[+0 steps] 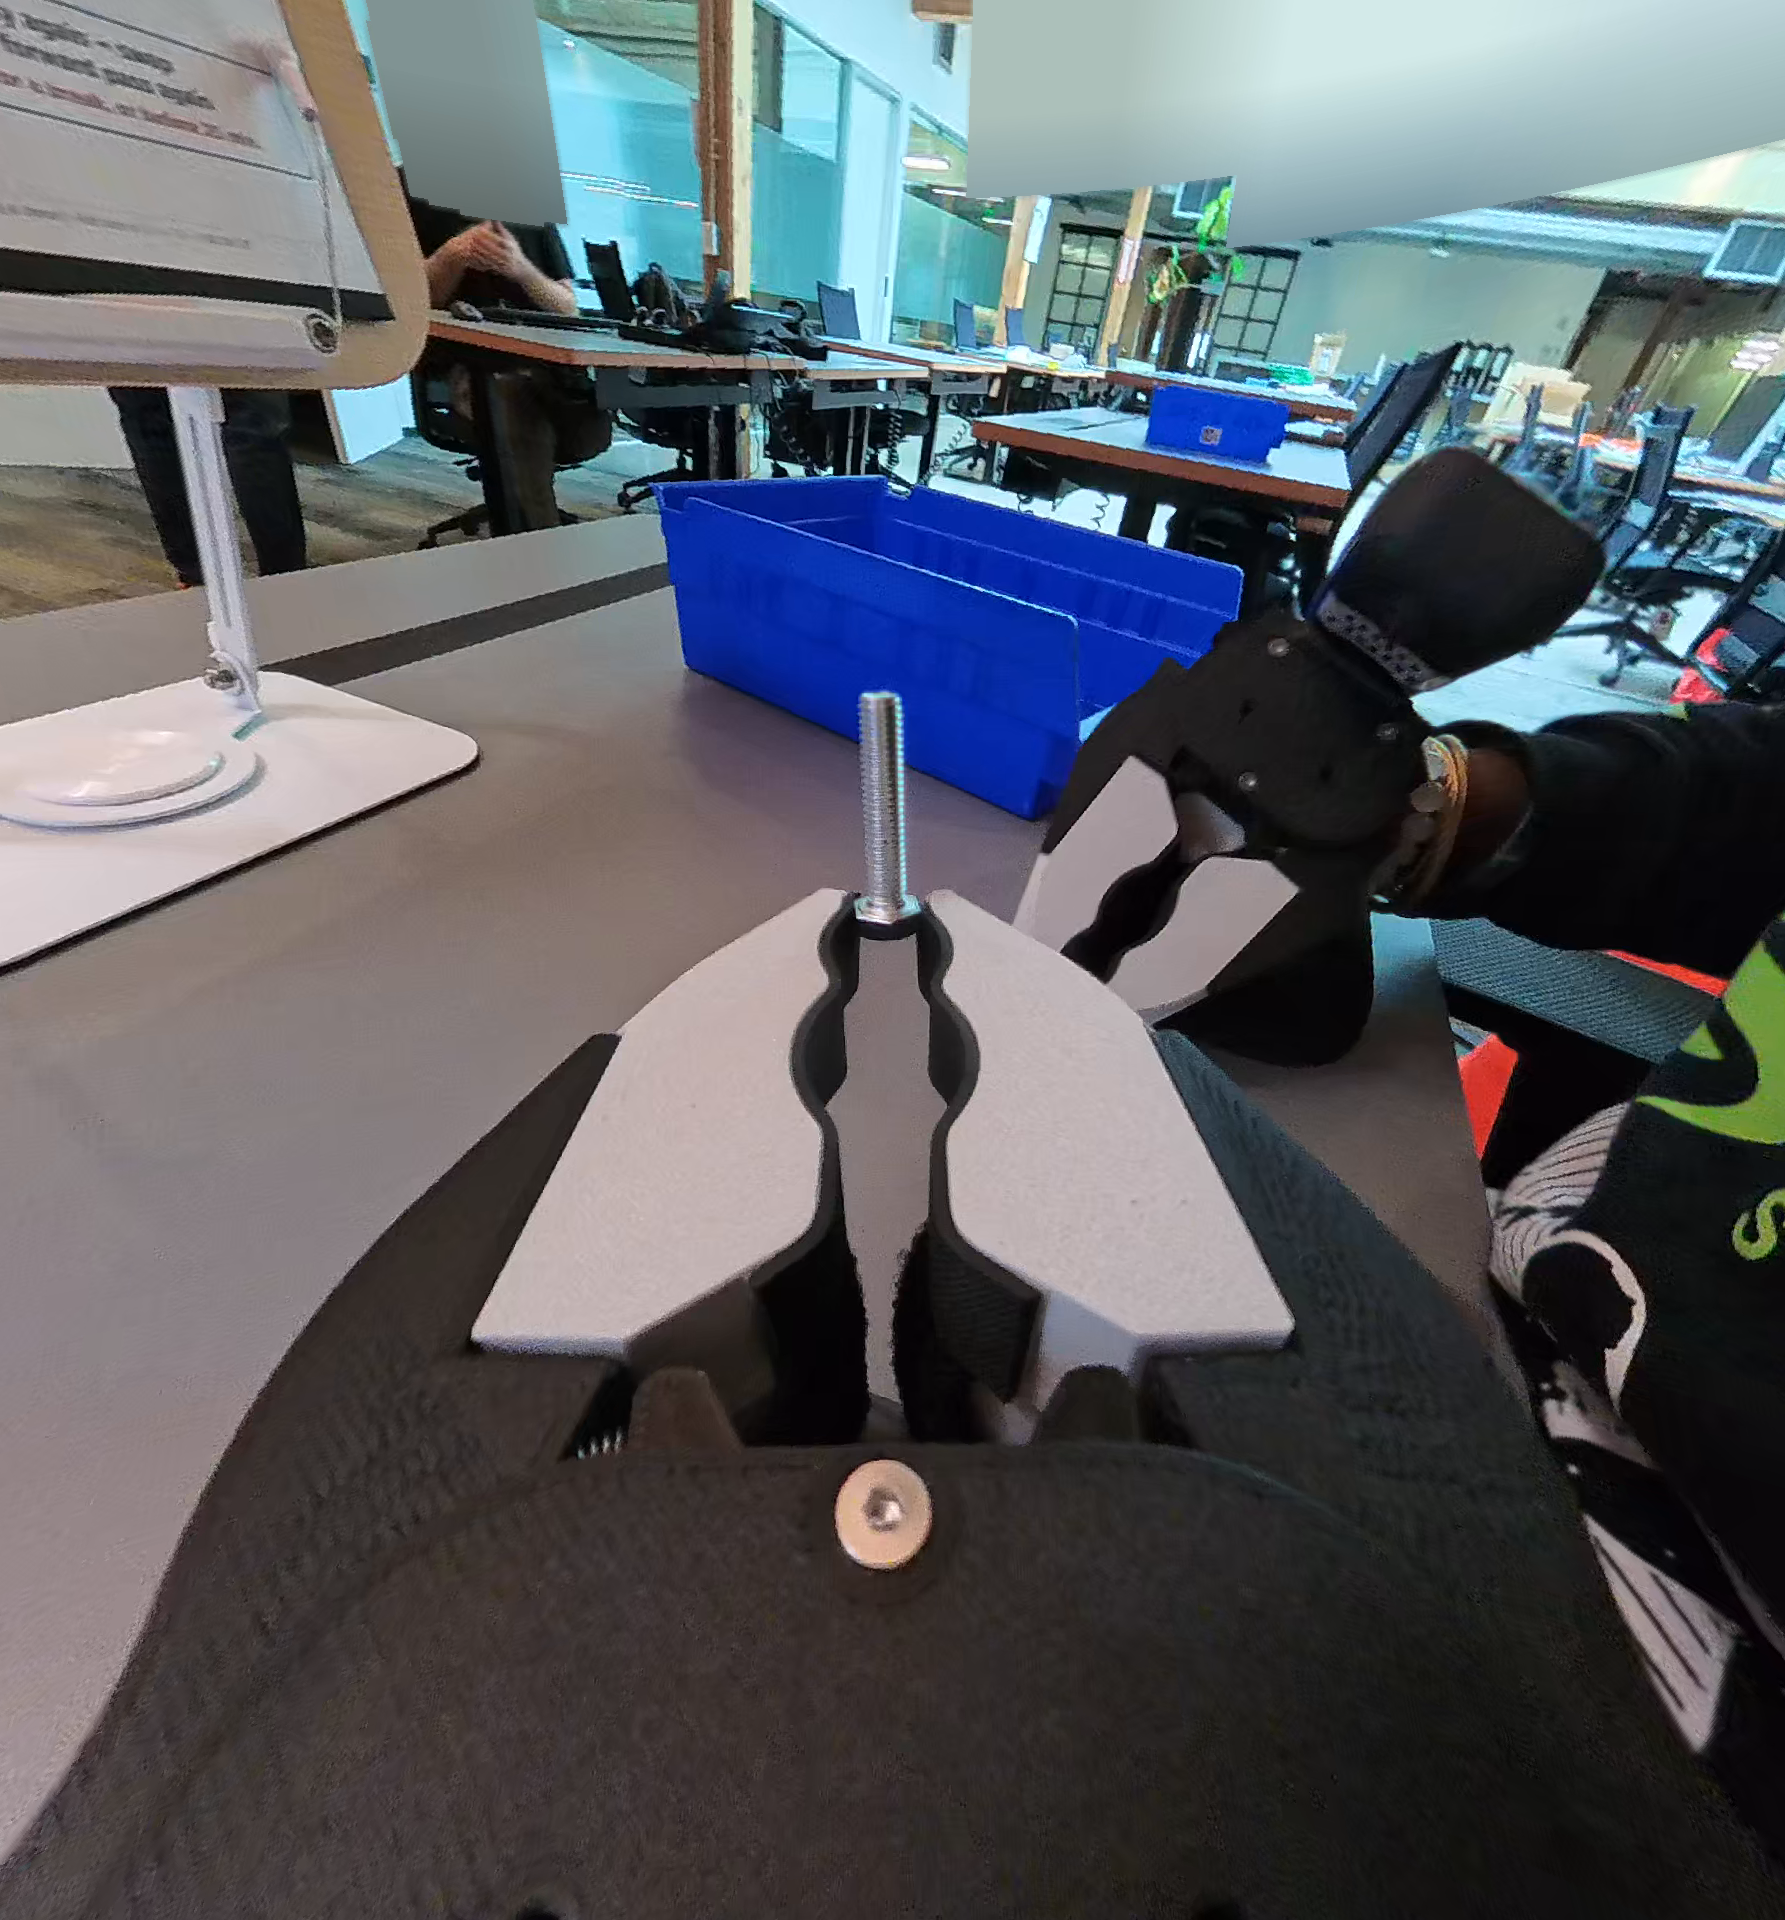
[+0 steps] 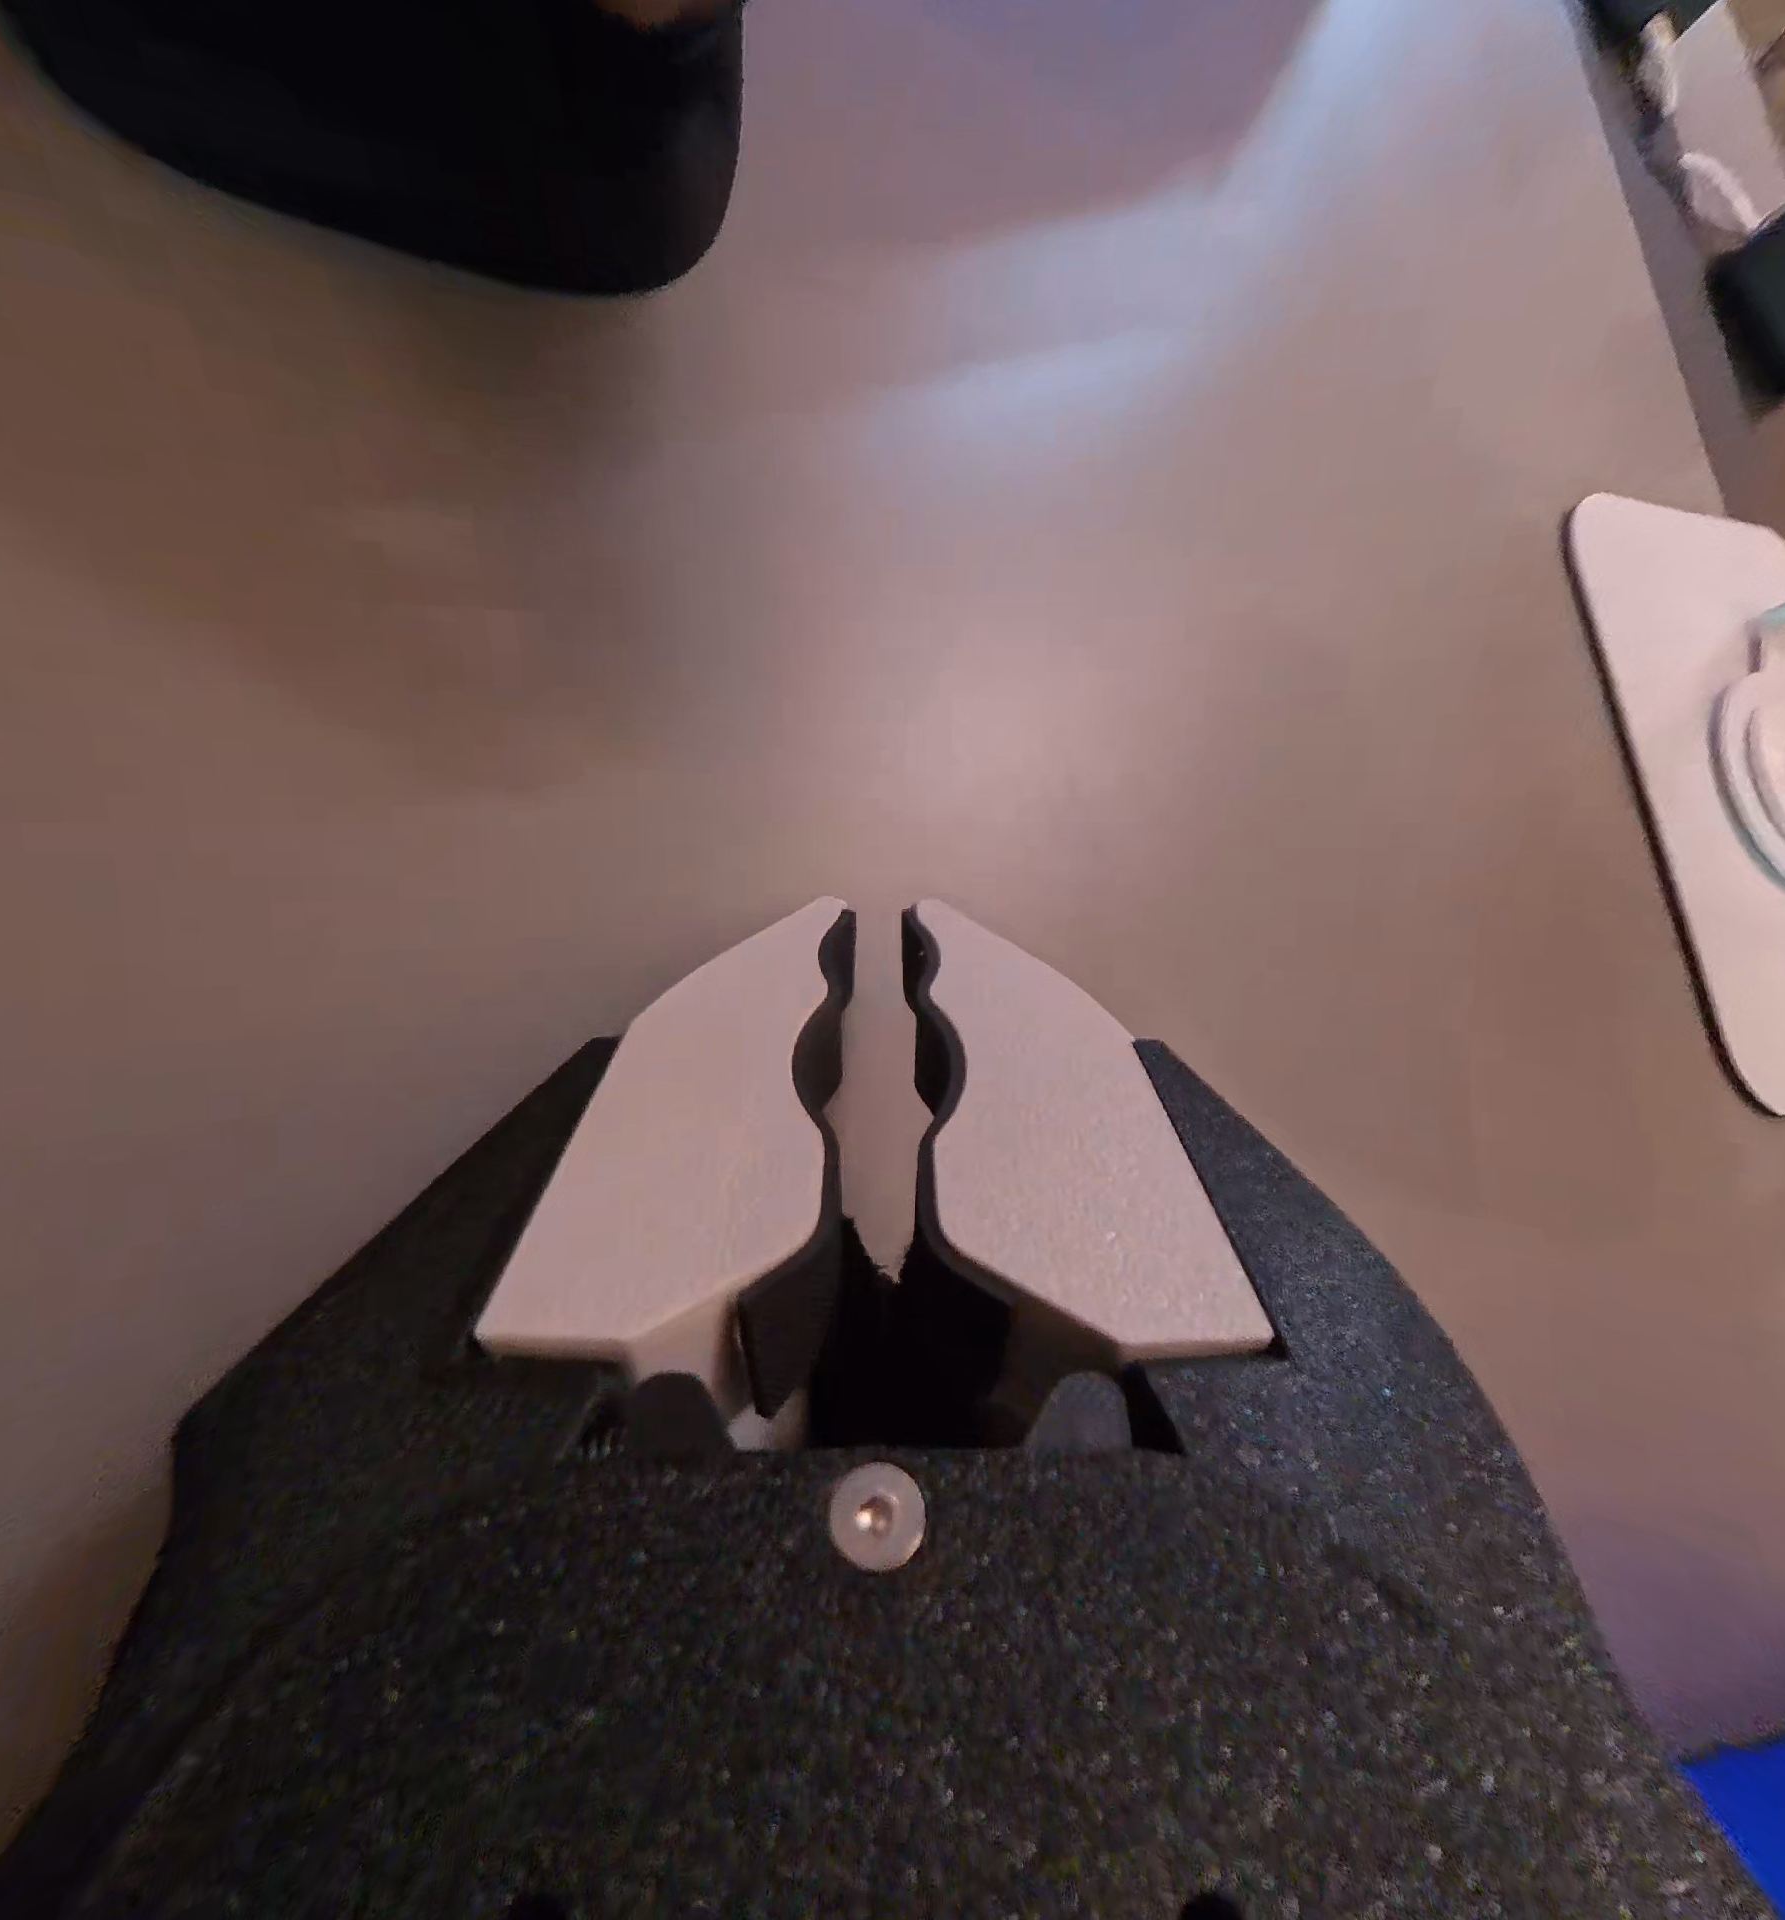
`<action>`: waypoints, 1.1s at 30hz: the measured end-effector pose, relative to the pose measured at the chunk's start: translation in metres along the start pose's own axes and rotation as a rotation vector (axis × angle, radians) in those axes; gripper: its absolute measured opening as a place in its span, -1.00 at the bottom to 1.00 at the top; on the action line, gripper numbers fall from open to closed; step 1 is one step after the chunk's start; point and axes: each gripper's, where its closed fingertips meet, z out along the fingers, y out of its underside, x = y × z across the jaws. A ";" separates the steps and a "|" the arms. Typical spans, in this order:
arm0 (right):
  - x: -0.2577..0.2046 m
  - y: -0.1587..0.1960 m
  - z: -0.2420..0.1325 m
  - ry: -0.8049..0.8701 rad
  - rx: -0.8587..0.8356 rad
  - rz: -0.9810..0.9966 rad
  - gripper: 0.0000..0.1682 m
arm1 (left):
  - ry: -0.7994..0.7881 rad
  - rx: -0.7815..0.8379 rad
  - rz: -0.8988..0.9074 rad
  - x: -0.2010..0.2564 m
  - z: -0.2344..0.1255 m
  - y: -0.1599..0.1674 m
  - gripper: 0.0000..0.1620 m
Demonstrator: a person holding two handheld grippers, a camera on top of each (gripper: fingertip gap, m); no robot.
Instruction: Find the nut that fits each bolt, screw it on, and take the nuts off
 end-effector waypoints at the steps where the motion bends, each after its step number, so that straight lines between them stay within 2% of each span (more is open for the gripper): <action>1: 0.002 -0.003 -0.004 0.004 0.032 0.026 -0.89 | -0.017 0.000 0.003 -0.001 0.000 0.000 -0.87; 4: 0.015 0.003 -0.022 0.040 0.069 0.189 -0.79 | -0.057 0.007 0.044 0.003 -0.001 -0.002 -0.87; 6: 0.019 0.017 -0.032 0.027 0.076 0.295 -0.65 | -0.039 0.009 0.074 0.016 0.001 -0.002 -0.87; 10: 0.029 0.012 -0.045 0.020 0.161 0.370 -0.71 | -0.033 -0.039 0.154 0.034 0.011 0.007 -0.87; 17: 0.016 0.027 -0.018 -0.146 -0.050 0.302 -0.71 | 0.026 -0.097 0.204 0.048 0.008 0.017 -0.87; 25: 0.018 0.024 -0.011 -0.281 -0.067 0.158 -0.68 | 0.174 -0.066 0.049 0.051 0.003 0.017 -0.87; 30: 0.019 0.029 -0.009 -0.377 -0.159 0.114 -0.62 | 0.210 -0.054 -0.046 0.047 0.001 0.016 -0.87; 33: 0.021 0.029 -0.008 -0.426 -0.168 0.058 -0.67 | 0.214 -0.042 -0.093 0.043 0.001 0.014 -0.87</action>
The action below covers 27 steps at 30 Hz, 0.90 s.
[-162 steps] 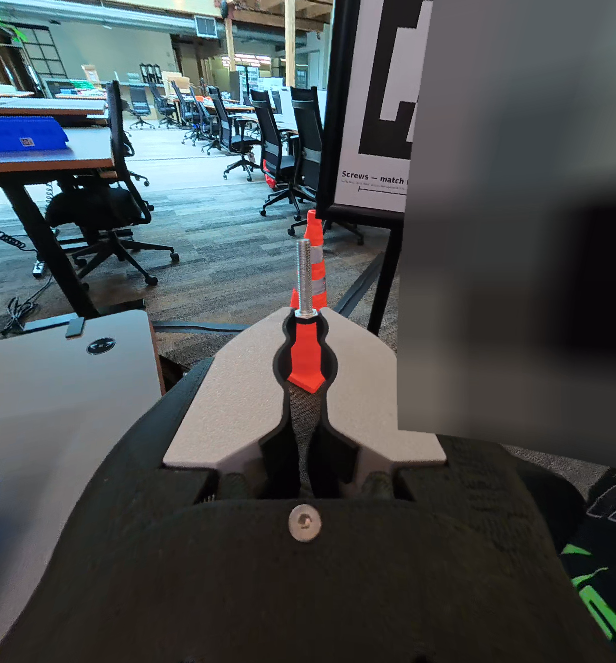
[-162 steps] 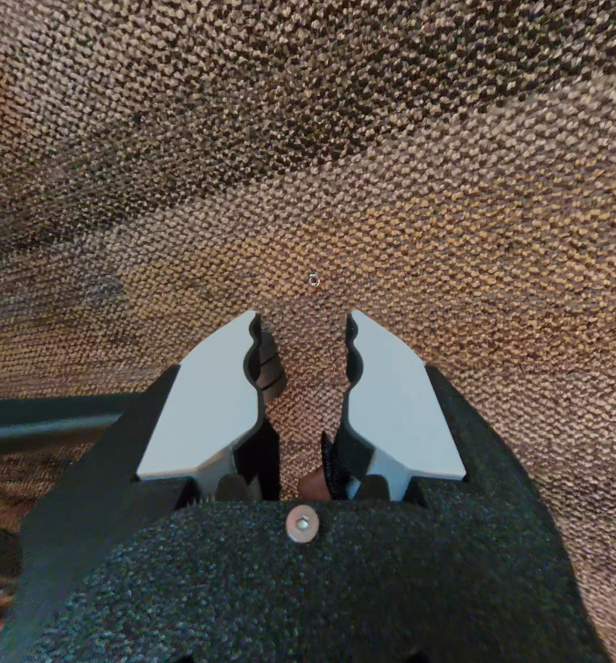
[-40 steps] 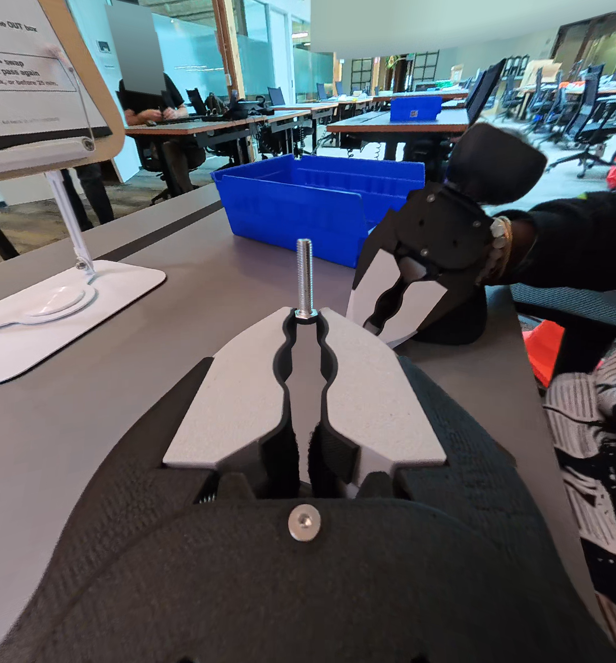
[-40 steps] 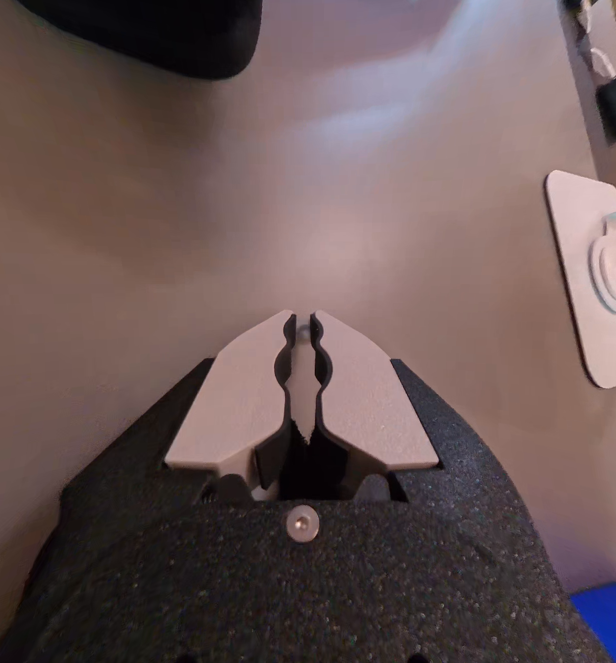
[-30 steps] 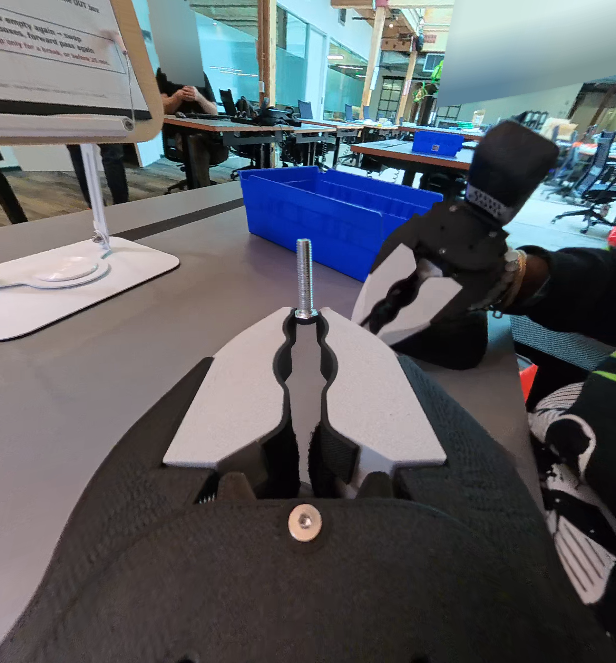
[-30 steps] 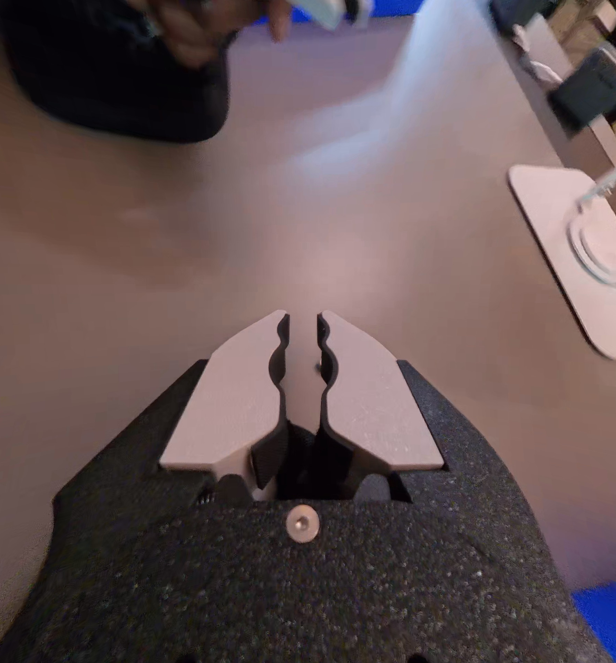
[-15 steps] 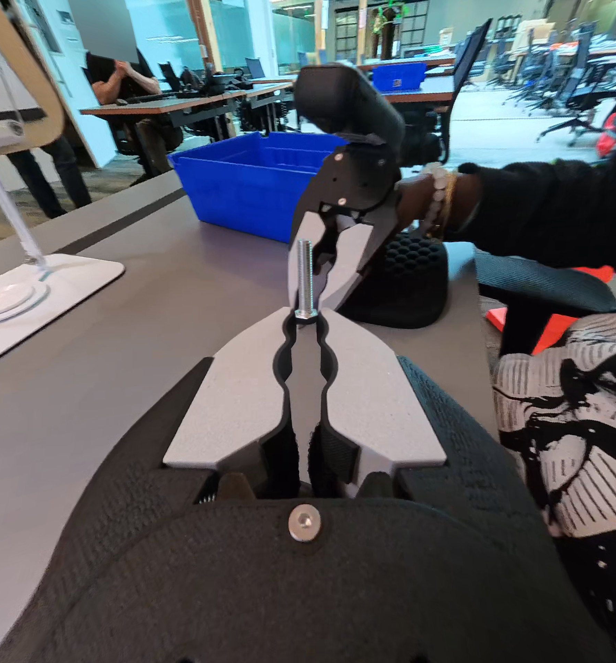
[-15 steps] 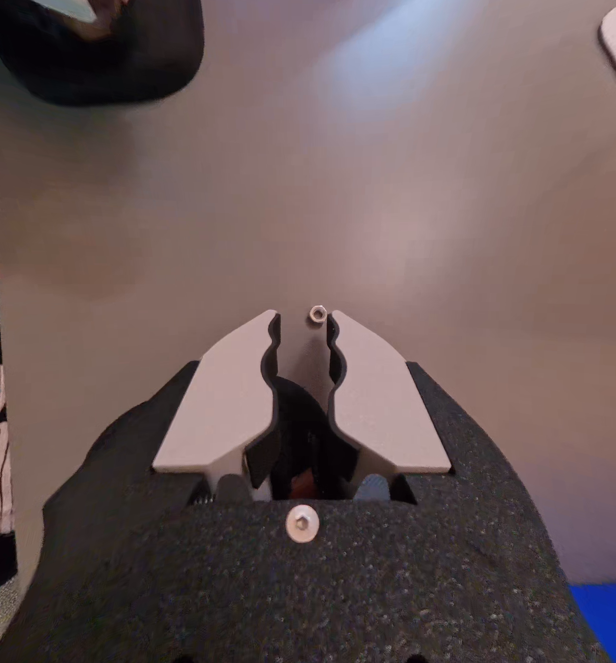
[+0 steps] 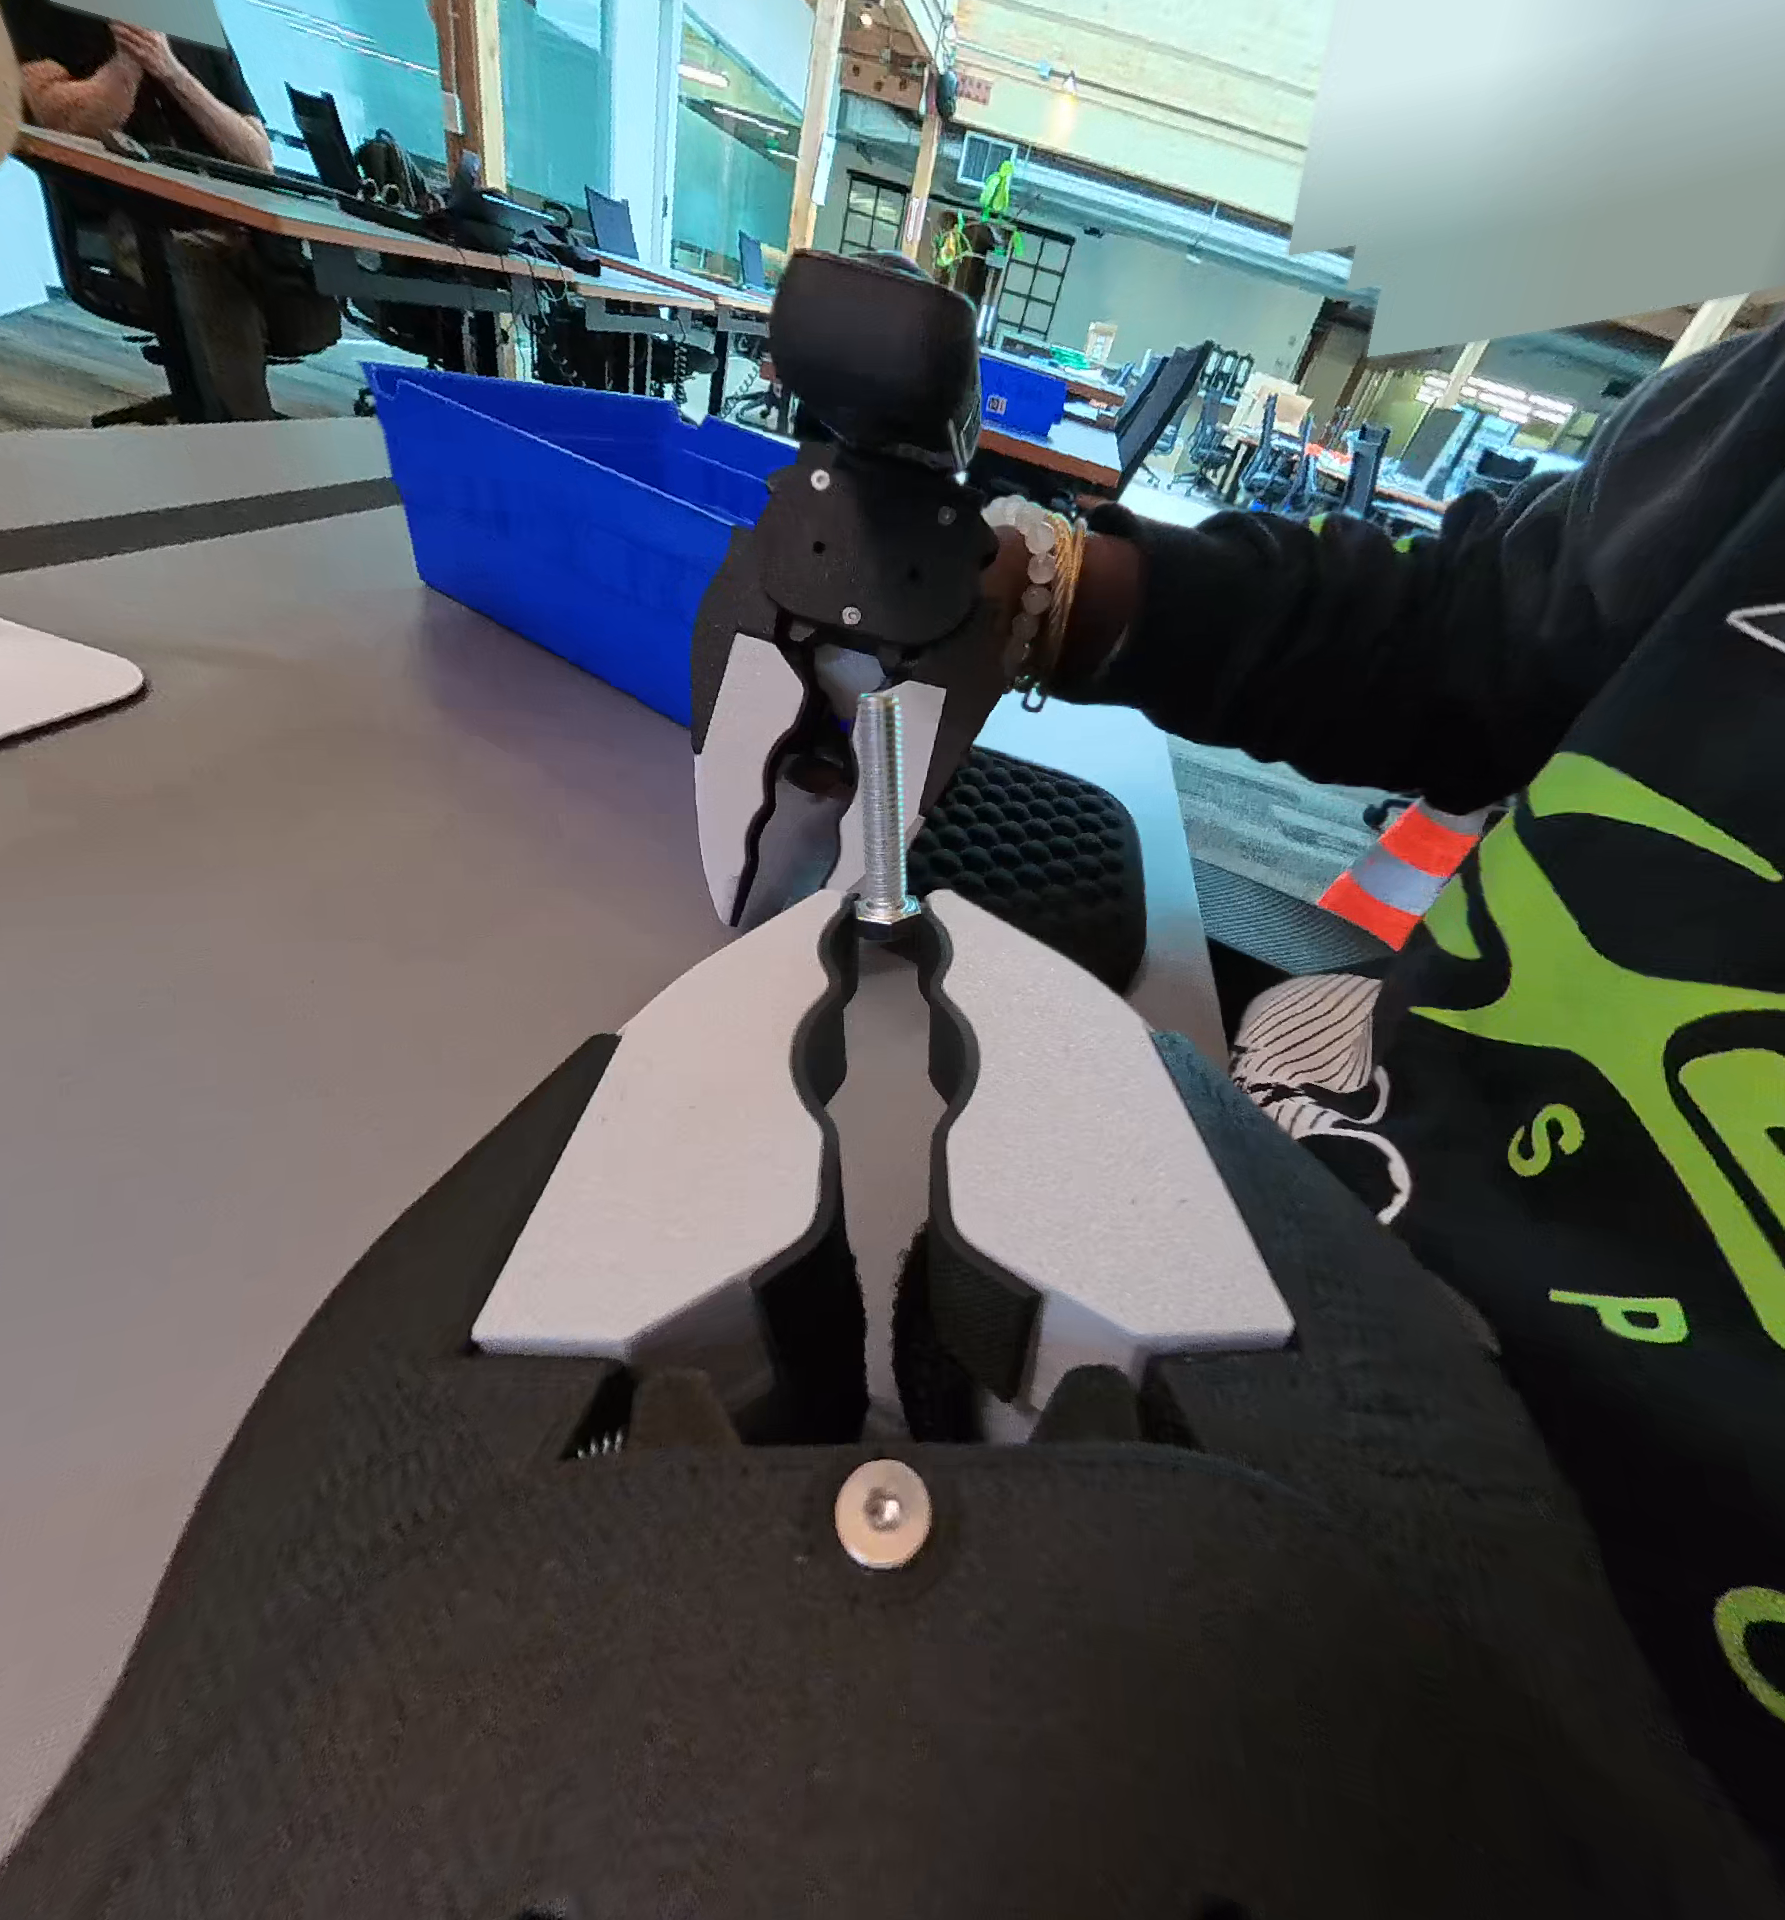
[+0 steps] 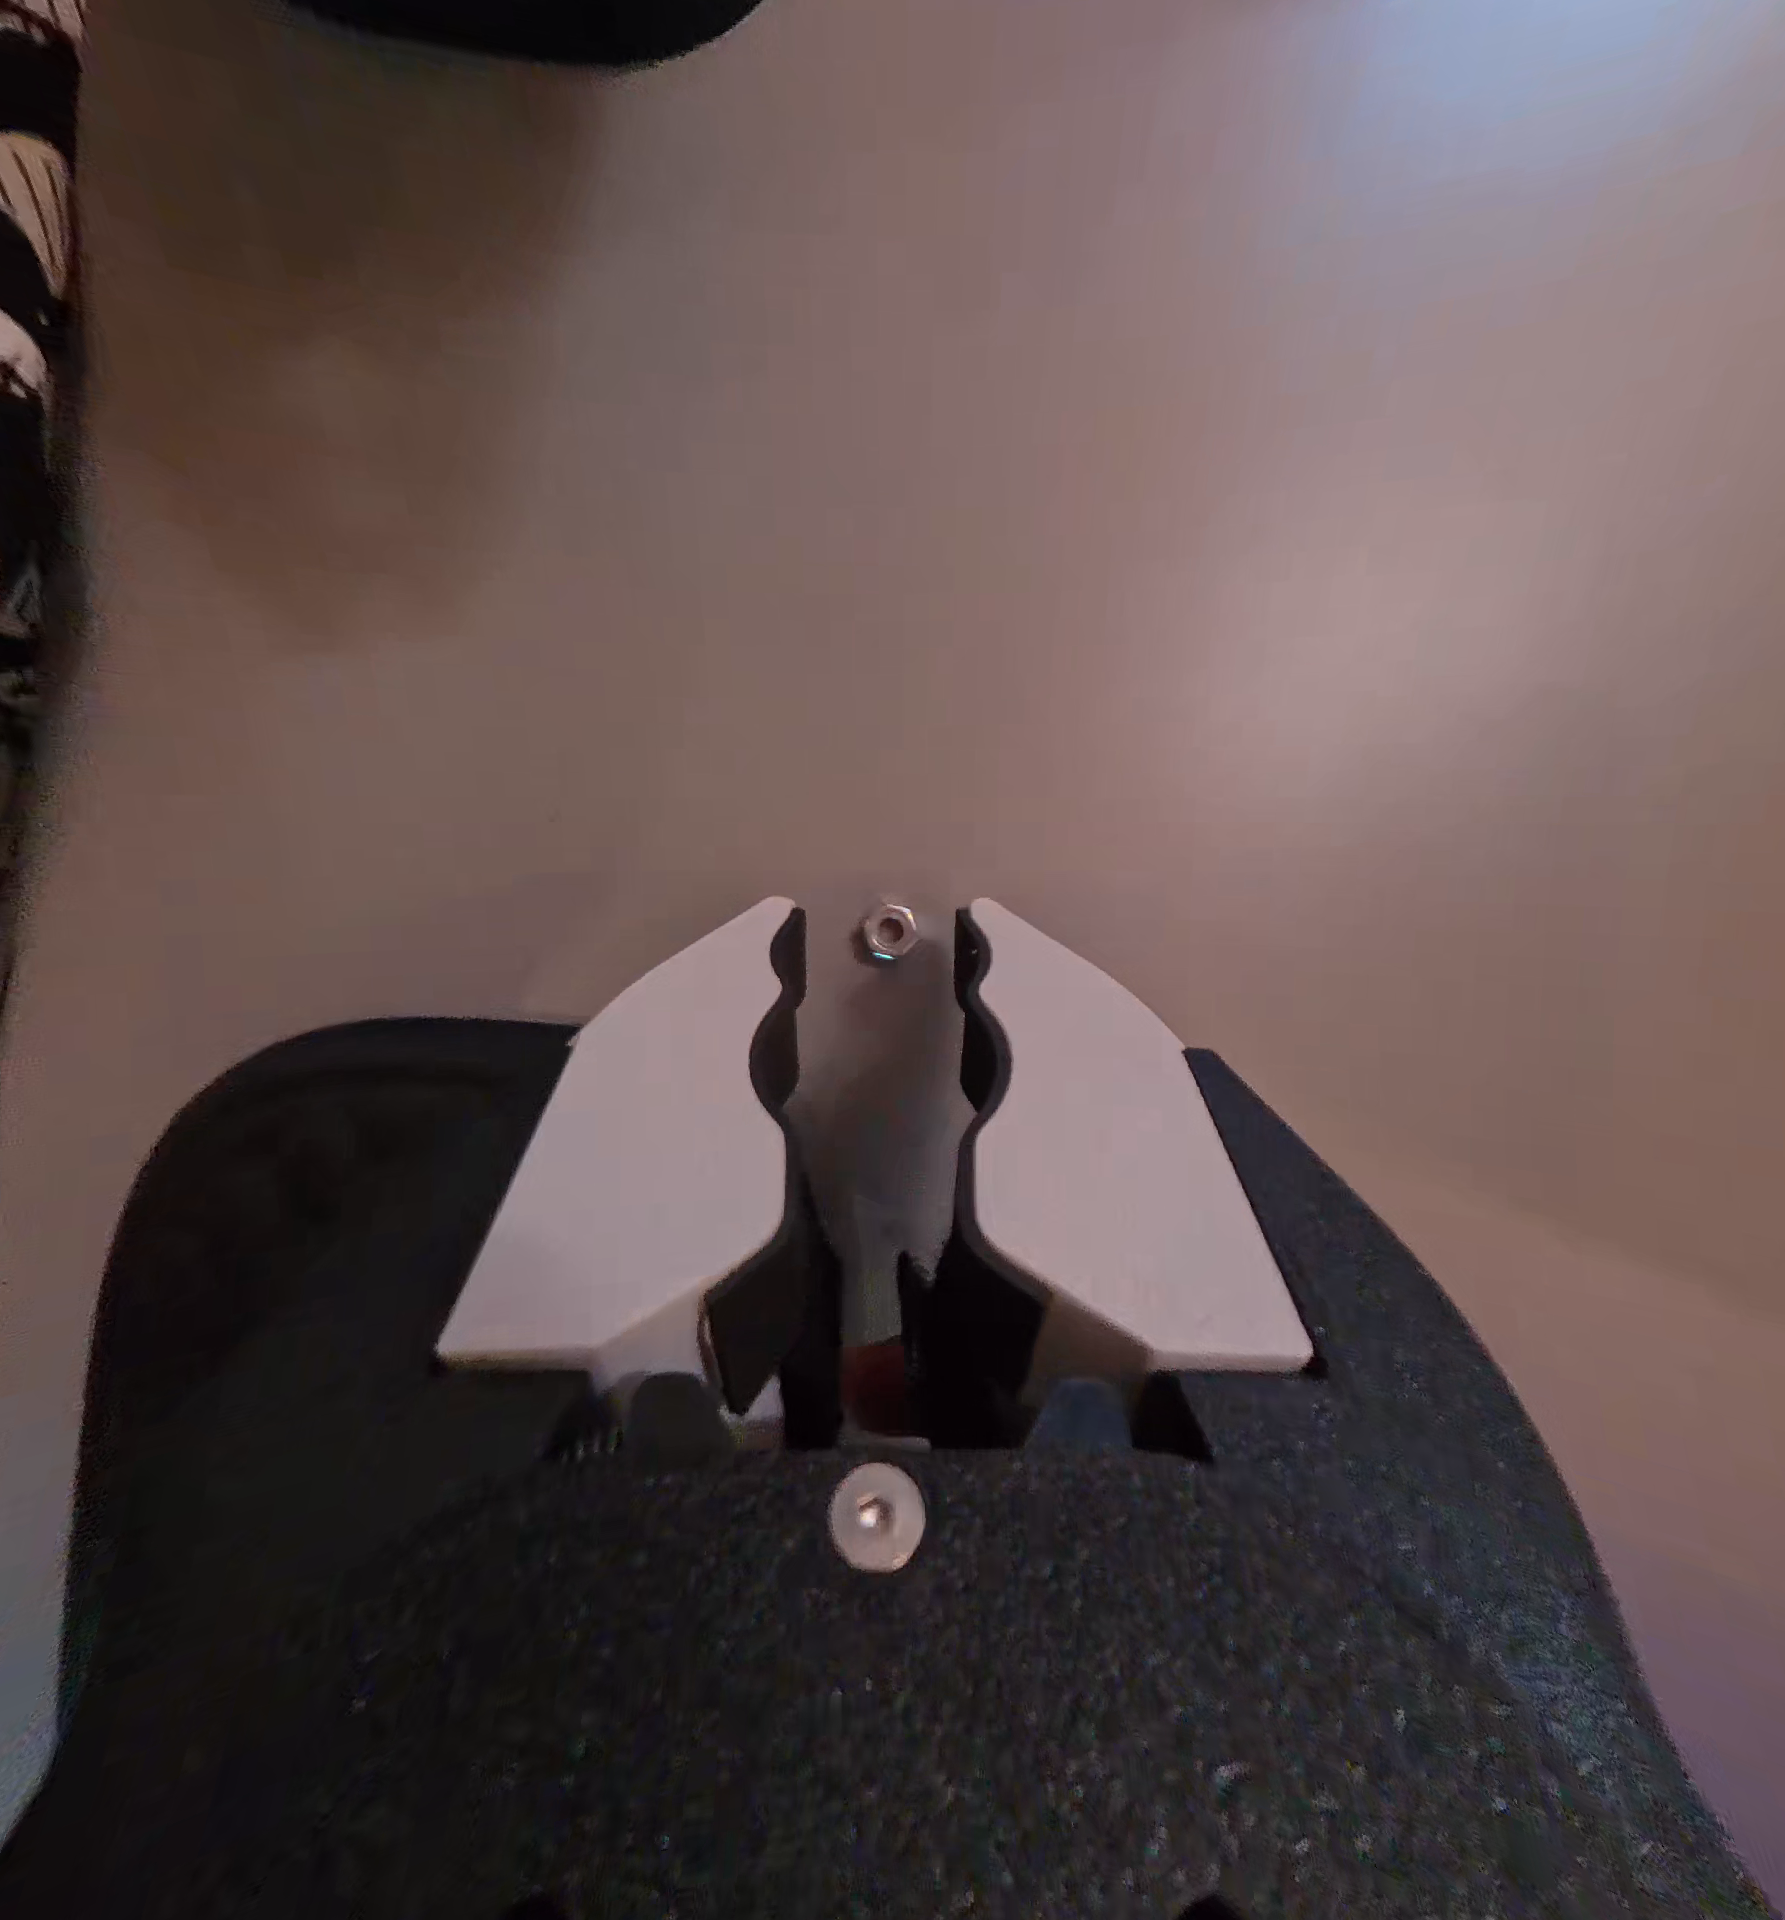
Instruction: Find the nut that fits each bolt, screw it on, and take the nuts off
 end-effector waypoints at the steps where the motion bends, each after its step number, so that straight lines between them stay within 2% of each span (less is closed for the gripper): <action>1: 0.001 0.000 -0.001 -0.005 -0.010 -0.033 -0.70 | 0.001 0.001 0.001 0.000 0.000 0.000 -0.87; 5: -0.005 0.003 0.001 -0.100 -0.048 -0.143 -0.75 | 0.007 -0.039 0.091 0.009 0.003 0.005 -0.87; 10: -0.006 0.006 0.001 -0.172 -0.103 -0.193 -0.74 | 0.002 -0.087 0.104 0.010 0.007 0.011 -0.87; 21: 0.000 0.004 0.008 -0.182 -0.125 -0.263 -0.77 | -0.001 -0.083 0.072 0.007 0.007 0.011 -0.87; 27: -0.002 0.005 0.010 -0.176 -0.131 -0.293 -0.88 | -0.002 -0.075 0.043 0.004 0.007 0.010 -0.87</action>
